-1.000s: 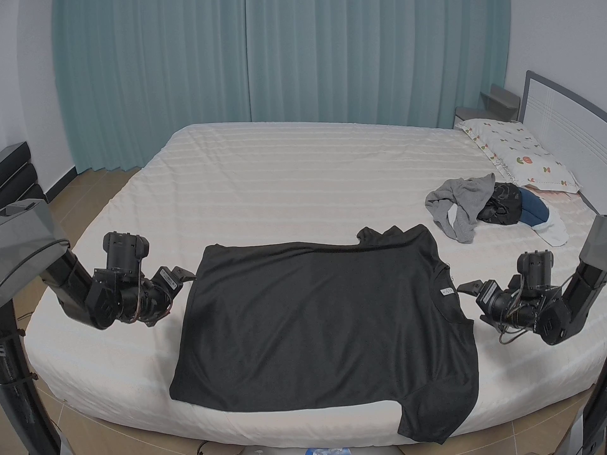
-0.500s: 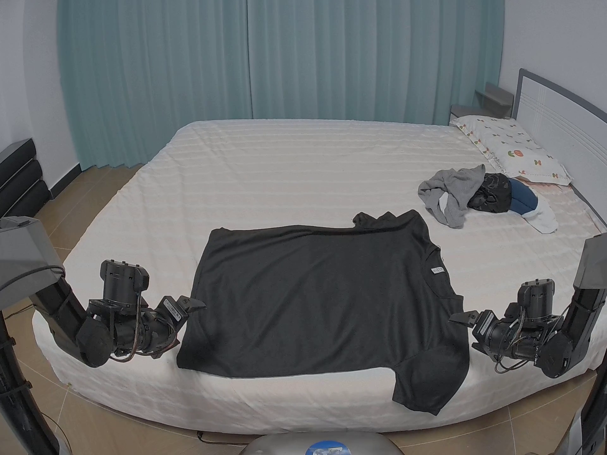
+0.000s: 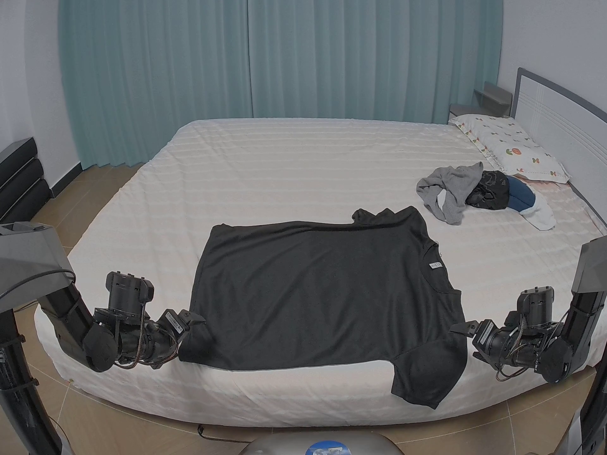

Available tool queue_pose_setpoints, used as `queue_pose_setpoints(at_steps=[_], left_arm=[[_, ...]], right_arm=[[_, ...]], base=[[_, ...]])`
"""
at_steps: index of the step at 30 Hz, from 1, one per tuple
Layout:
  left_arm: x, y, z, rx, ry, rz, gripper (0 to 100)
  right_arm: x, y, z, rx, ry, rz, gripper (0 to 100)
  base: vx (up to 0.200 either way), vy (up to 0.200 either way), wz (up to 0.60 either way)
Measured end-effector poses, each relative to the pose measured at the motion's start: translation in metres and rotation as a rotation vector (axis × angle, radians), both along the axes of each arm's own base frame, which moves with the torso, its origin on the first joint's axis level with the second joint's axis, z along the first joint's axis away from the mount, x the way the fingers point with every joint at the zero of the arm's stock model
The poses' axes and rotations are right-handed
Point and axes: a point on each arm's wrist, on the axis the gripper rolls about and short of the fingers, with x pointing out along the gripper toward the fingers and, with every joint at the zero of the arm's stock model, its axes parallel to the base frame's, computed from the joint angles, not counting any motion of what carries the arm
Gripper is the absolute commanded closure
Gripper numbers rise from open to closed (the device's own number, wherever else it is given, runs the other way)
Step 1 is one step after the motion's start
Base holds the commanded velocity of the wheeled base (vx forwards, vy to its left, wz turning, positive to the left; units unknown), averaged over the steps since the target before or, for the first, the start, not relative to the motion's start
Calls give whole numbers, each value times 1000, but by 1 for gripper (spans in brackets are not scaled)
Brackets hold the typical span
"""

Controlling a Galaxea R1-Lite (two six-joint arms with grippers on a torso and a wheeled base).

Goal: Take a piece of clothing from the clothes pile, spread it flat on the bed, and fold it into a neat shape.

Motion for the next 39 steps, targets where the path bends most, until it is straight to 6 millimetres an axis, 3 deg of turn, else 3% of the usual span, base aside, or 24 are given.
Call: queue_pose_setpoints(at_steps=[25, 26, 39], left_arm=[[-3, 0, -8, 15, 29, -18, 0], [-3, 0, -8, 15, 29, -18, 0], [-3, 1, -9, 29, 28, -28, 0]], right_arm=[[12, -2, -38, -67, -46, 45, 0], [12, -3, -38, -66, -46, 44, 100], [7, -6, -40, -72, -34, 29, 100]], base=[[0, 0, 0], [0, 0, 0], [0, 0, 0]])
